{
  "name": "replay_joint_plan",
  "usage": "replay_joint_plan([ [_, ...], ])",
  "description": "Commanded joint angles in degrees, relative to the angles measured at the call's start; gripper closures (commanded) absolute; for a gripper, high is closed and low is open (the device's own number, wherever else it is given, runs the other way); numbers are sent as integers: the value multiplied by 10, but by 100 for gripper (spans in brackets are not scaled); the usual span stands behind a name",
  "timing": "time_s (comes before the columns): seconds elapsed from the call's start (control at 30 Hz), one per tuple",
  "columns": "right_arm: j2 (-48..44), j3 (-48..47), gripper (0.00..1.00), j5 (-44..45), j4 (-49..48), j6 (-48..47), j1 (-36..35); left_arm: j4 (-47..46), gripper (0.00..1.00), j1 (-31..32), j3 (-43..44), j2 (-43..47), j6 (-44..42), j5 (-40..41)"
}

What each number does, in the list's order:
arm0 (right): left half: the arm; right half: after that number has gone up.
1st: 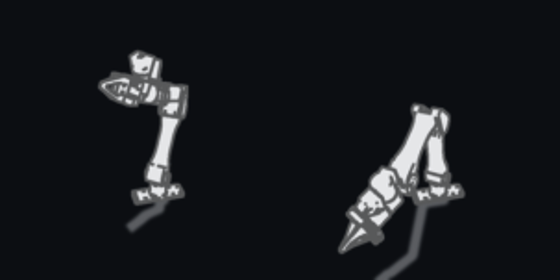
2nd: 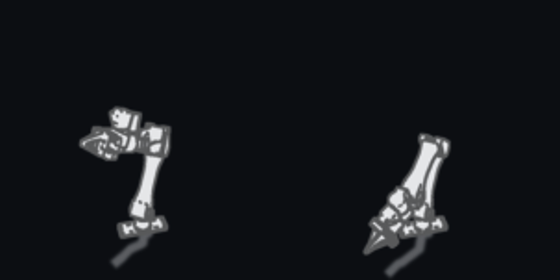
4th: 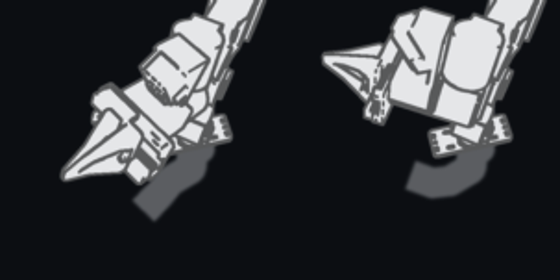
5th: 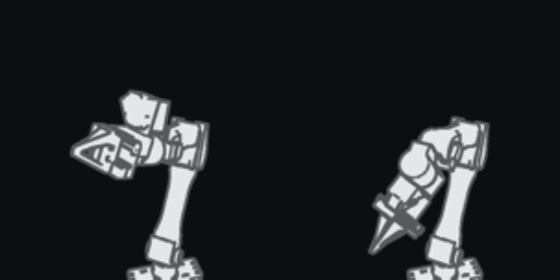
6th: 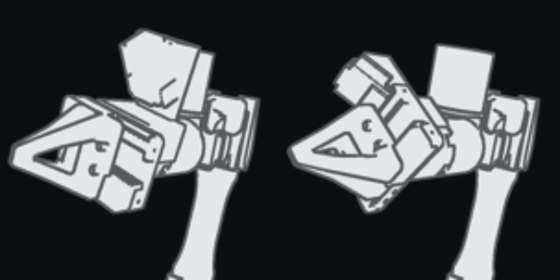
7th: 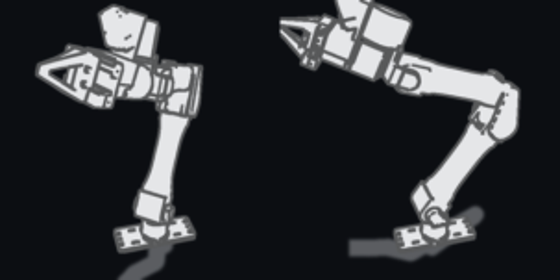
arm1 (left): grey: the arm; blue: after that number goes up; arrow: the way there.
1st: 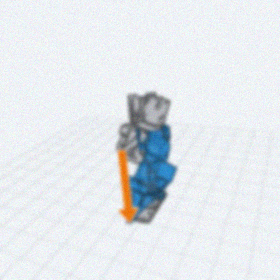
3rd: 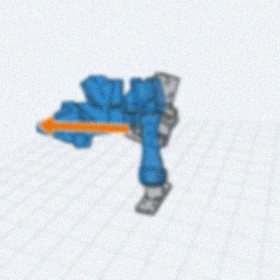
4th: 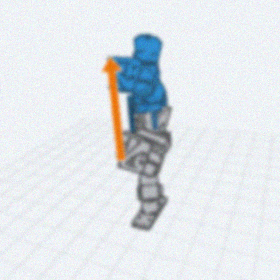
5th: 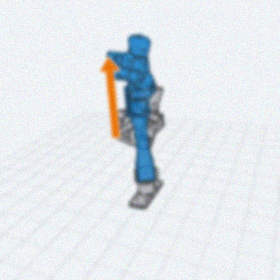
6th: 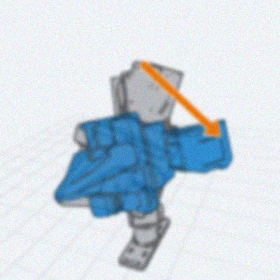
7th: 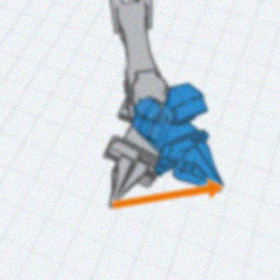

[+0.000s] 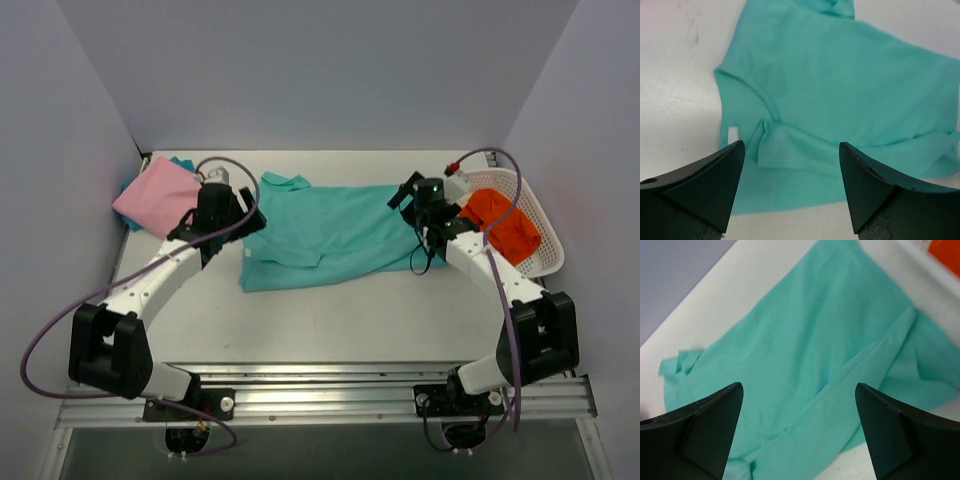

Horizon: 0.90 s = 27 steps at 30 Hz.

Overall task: Fold and stack the t-shirts
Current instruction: Fold the tshirt

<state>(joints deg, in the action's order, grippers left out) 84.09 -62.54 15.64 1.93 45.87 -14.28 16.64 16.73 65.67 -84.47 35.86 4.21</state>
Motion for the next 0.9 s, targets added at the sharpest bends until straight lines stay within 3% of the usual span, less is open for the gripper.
replay_joint_plan([
  [0.0, -24, 73, 13, -60, -117, -17, -71, -58, 15, 37, -98, 43, 8, 42],
  [0.1, 10, 52, 16, -52, -128, -16, -166, -80, 16, 44, -137, 52, 4, 61],
  [0.3, 125, -30, 29, -24, -140, 5, -287, -79, 17, 38, -144, 34, -6, 70],
  [0.47, 208, -86, 30, -15, -115, 12, -314, -79, 17, 30, -146, 37, -16, 63],
  [0.87, 209, -57, 31, 2, -105, 28, -311, -105, 18, 15, -166, 35, -18, 41],
])
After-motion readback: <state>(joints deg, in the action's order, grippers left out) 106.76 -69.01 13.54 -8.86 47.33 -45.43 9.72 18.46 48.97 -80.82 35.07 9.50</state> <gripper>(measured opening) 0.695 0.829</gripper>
